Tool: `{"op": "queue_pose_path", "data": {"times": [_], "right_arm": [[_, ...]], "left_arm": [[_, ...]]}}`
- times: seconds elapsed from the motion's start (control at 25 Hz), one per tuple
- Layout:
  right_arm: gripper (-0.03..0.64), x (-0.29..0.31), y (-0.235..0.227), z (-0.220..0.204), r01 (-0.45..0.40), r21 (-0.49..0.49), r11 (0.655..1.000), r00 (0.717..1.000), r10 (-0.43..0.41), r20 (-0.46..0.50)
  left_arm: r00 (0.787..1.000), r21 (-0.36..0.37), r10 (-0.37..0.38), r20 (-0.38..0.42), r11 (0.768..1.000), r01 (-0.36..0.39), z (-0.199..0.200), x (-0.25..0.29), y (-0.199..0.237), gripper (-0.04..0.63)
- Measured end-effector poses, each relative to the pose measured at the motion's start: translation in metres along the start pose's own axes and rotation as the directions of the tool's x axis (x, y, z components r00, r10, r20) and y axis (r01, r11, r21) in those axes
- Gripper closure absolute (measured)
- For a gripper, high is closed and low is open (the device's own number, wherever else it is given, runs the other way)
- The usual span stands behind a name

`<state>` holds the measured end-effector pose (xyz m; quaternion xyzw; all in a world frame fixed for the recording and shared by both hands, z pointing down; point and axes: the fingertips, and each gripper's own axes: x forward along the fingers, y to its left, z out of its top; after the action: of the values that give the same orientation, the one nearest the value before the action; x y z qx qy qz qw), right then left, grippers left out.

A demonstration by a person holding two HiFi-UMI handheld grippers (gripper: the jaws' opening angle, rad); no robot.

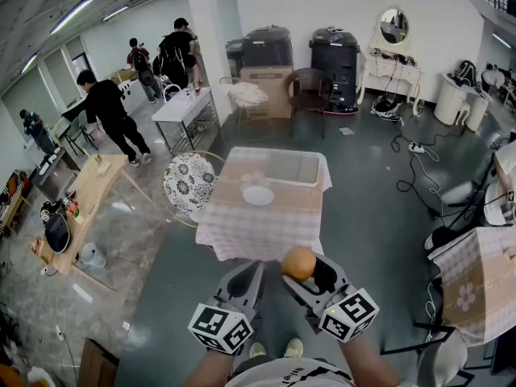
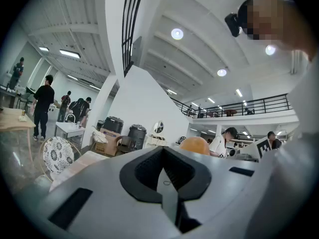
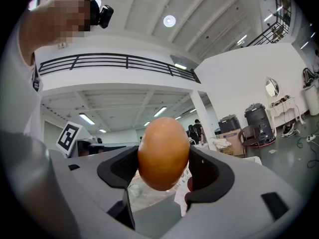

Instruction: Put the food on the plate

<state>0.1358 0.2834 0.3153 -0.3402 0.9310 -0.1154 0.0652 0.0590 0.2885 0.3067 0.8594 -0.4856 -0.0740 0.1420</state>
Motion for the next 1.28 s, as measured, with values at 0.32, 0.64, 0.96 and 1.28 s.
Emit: {"op": "queue_pose_path", "data": {"times": [0.32, 0.64, 0.96, 1.28], "right_arm": [[0.307, -0.008, 0.004, -0.003, -0.019, 0.022, 1.000, 1.000, 0.019, 0.000], [0.307, -0.013, -0.004, -0.005, -0.017, 0.047, 0.999, 1.000, 0.016, 0.018], [0.307, -0.009, -0.002, -0.002, -0.044, 0.060, 0.997, 0.999, 0.043, 0.025], [0.307, 0.004, -0.009, -0.001, -0.044, 0.033, 0.999, 0.999, 0.043, 0.019]], "left_arm": [[1.000, -0.002, 0.001, 0.003, 1.000, -0.001, -0.006, -0.004, -0.004, 0.589], [1.000, 0.004, 0.020, 0.016, 1.000, -0.020, -0.008, -0.004, -0.002, 0.589], [0.999, 0.008, 0.045, 0.020, 0.999, -0.046, -0.004, -0.005, 0.004, 0.589], [0.999, 0.017, 0.039, 0.013, 0.999, -0.039, -0.006, 0.010, 0.013, 0.589]]}}
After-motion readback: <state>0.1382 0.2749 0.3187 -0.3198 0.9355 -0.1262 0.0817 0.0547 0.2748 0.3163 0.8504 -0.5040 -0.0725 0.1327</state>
